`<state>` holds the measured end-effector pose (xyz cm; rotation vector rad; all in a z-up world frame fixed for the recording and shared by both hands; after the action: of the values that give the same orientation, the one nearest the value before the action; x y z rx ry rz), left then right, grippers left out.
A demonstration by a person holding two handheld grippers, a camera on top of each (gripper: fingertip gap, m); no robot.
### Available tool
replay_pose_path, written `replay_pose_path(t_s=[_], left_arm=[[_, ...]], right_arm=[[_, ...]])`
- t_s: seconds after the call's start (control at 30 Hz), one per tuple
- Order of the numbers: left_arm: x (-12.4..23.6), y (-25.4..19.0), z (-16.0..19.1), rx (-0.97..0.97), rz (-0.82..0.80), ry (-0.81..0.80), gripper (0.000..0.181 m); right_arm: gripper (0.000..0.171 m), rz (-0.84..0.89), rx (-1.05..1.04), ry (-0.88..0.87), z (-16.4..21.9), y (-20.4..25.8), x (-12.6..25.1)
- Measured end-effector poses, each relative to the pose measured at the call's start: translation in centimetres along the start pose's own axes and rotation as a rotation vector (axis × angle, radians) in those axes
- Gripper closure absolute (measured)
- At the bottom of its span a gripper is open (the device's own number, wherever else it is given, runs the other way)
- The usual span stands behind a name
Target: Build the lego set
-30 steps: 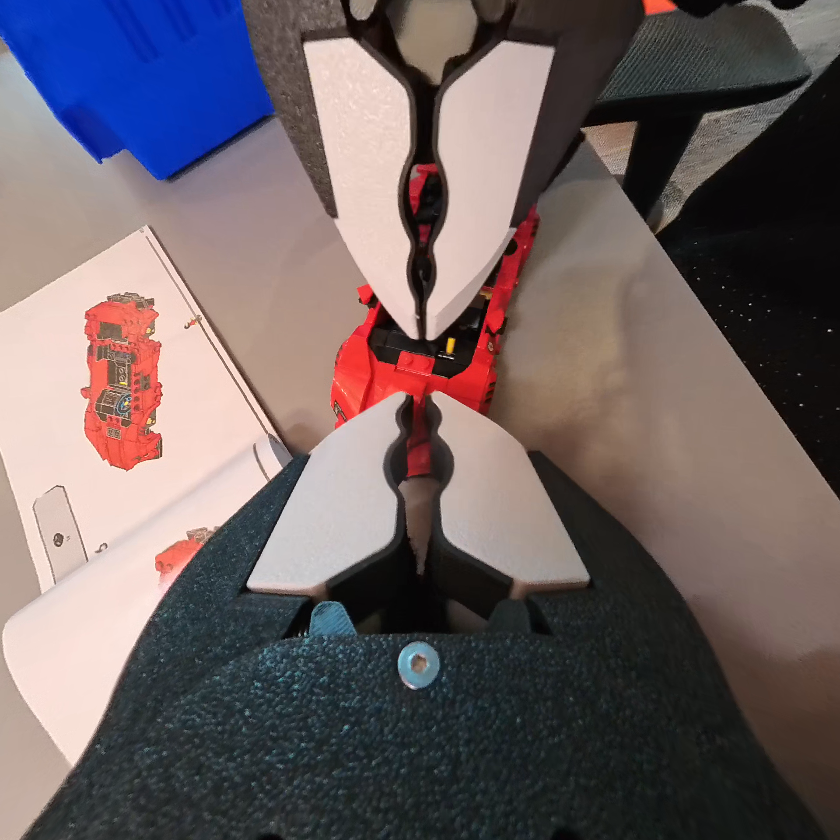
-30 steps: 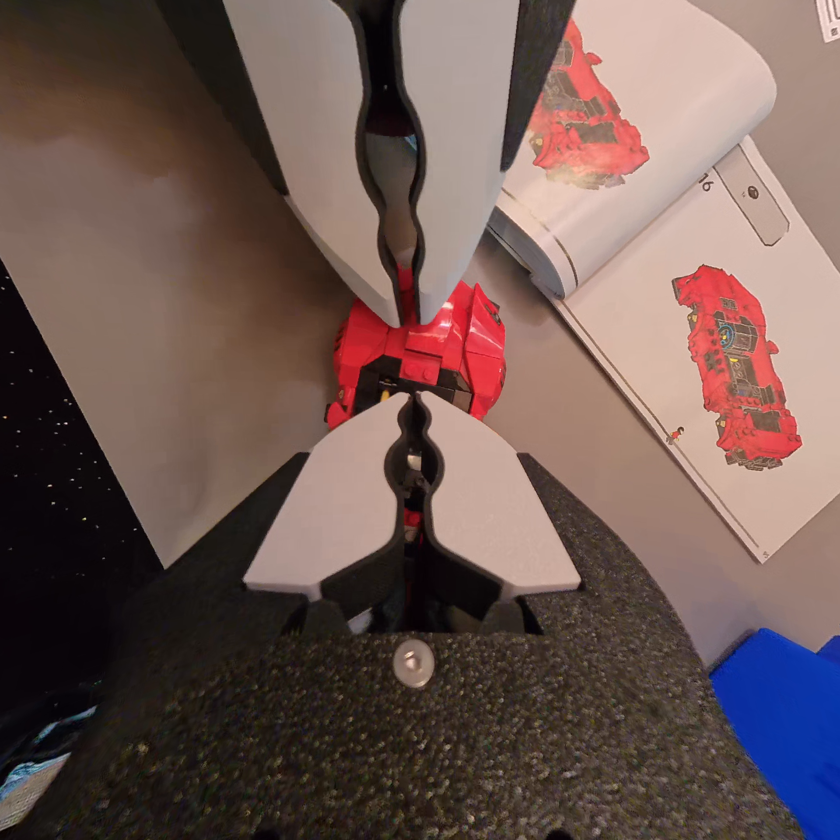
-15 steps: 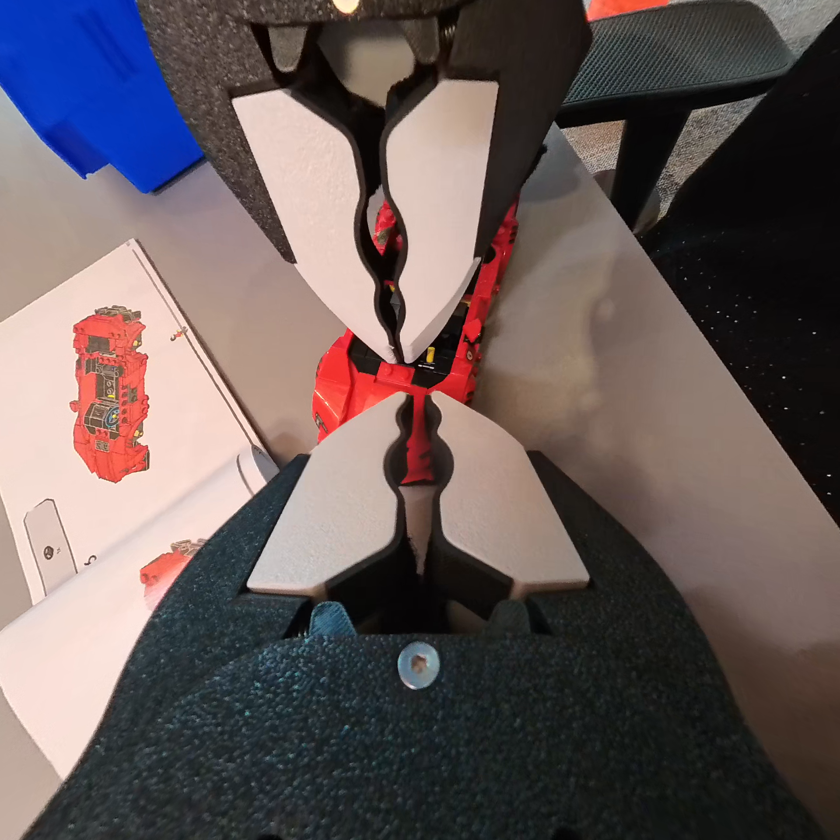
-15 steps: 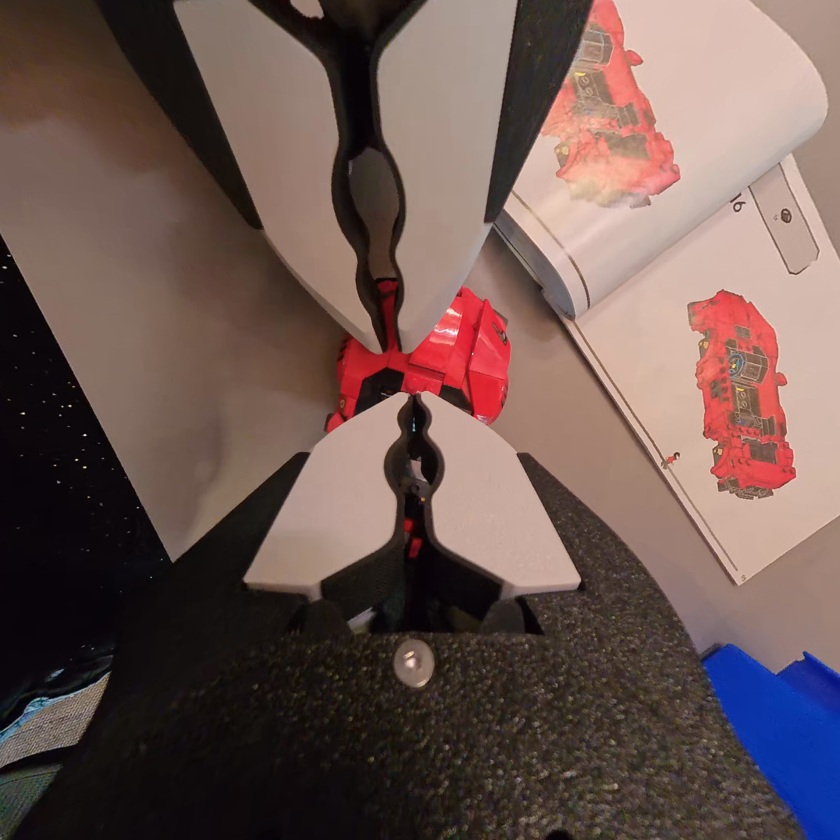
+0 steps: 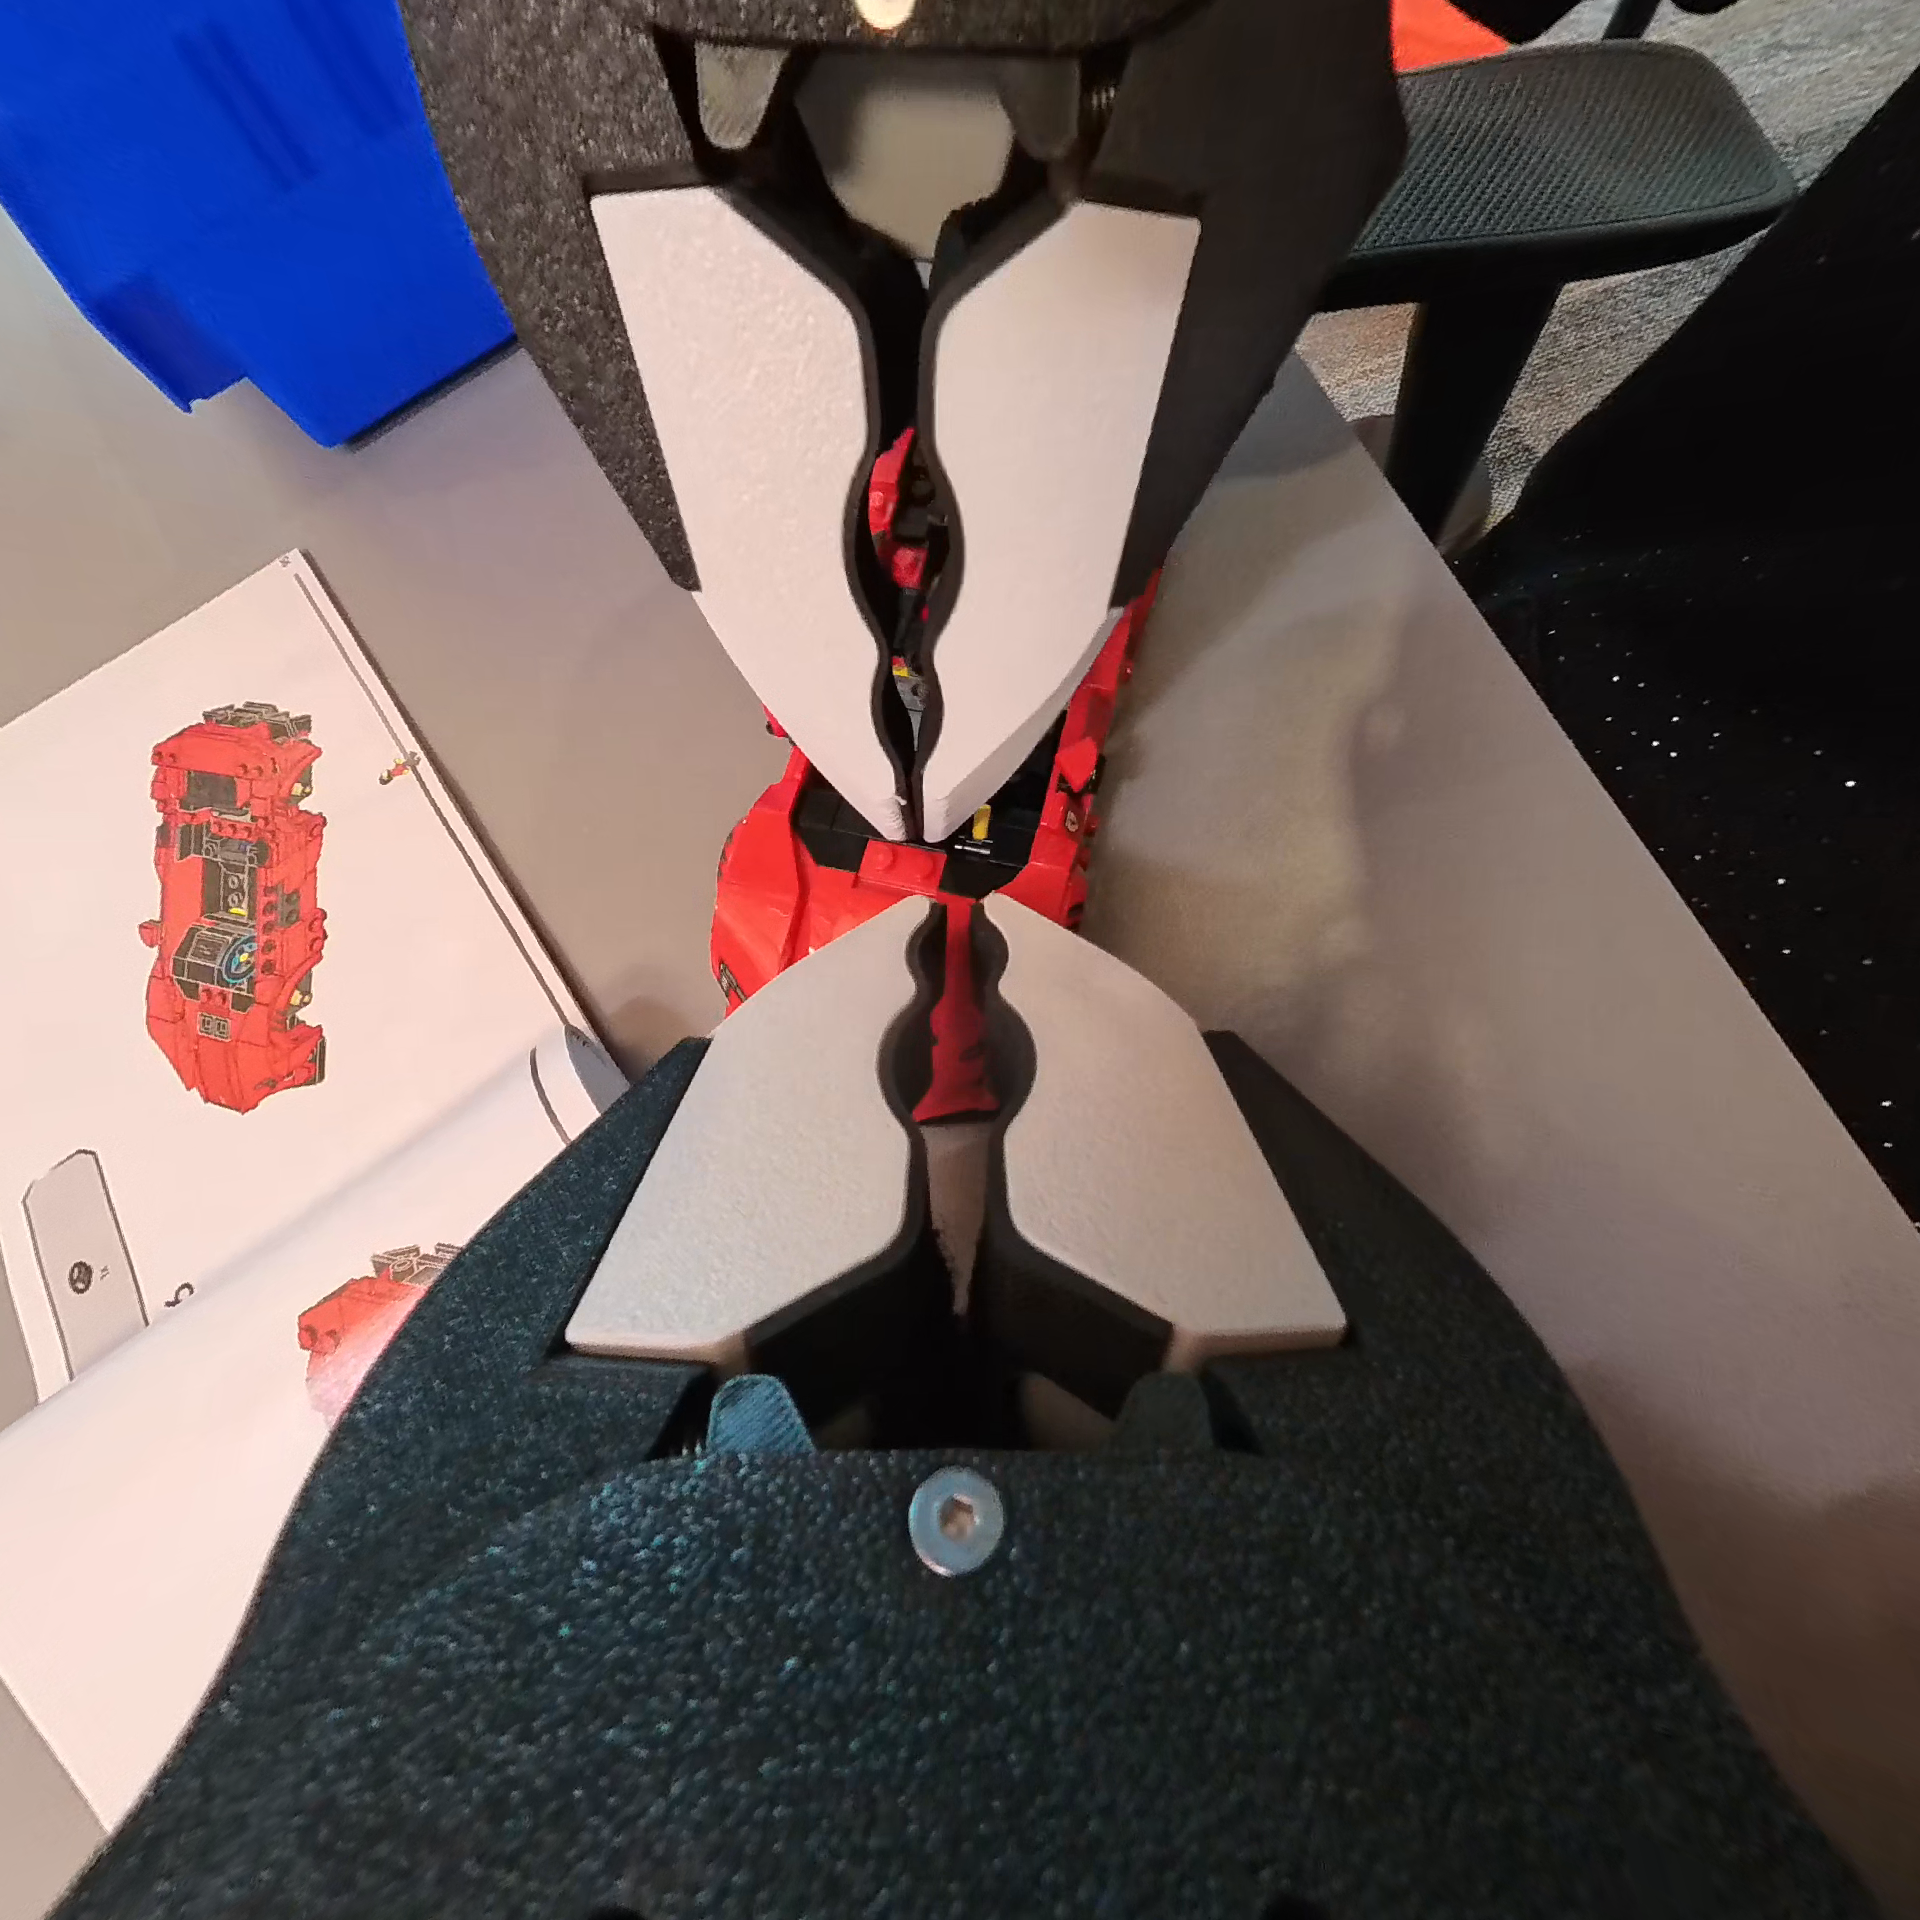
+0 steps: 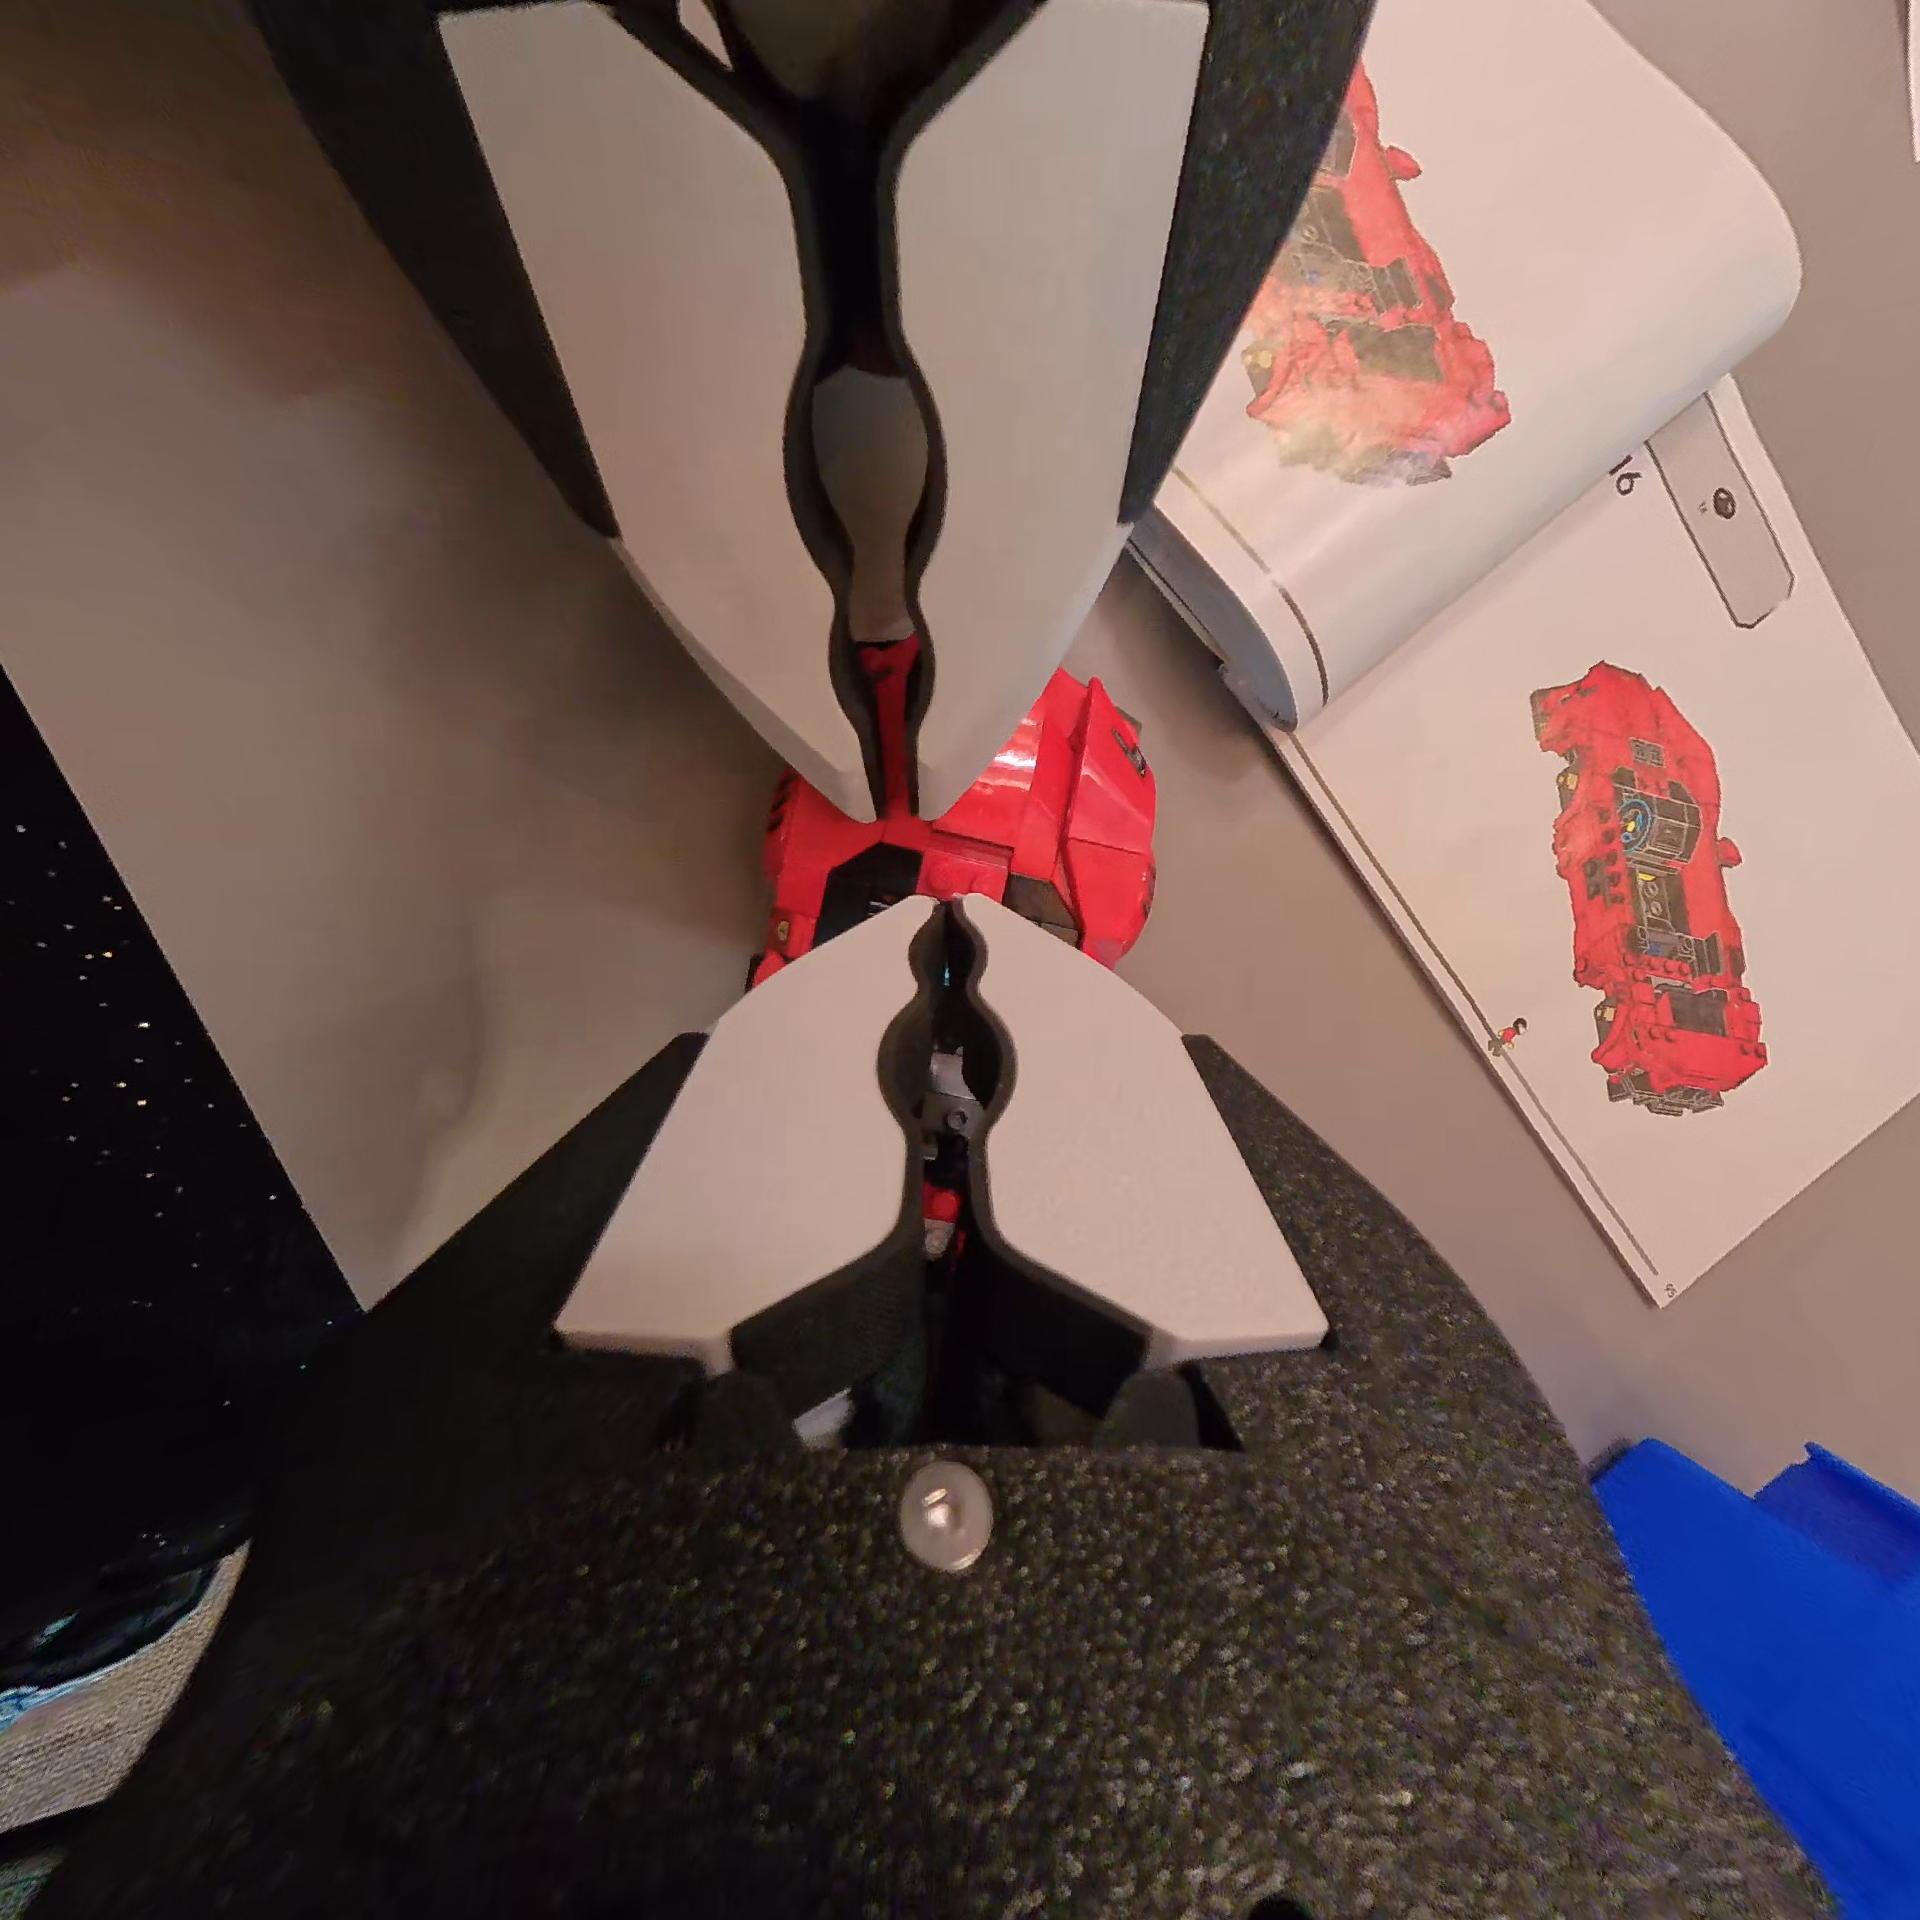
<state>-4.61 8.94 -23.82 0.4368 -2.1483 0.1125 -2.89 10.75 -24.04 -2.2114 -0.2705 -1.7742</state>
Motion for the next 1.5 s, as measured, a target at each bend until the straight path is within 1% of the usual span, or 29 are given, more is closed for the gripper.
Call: replay_pose_path(t_s=[0.03,1.2,1.5], left_arm=[[0.0,0.01,0.0,0.0,0.0,0.0,0.178],[-0.16,-0.04,-0.14,-0.005,0.0,-0.007,0.178],[-0.17,-0.04,-0.15,-0.006,-0.001,-0.007,0.178]], right_arm=[[0.171,0.006,0.002,0.004,0.0,0.0,-0.01],[0.171,0.043,-0.016,0.044,-0.11,0.04,-0.14],[0.171,0.045,-0.015,0.032,-0.15,0.02,-0.12]])
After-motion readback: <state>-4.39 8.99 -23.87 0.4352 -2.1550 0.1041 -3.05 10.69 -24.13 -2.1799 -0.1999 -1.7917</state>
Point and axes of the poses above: each gripper's, where its closed fingertips meet, x back along the fingers, z out of its underside, y = z × x across the jaws, the point moved 1 cm from there along x, back along the fingers, and after that the axes turned 15 degrees about y, right-handed, at the moved point
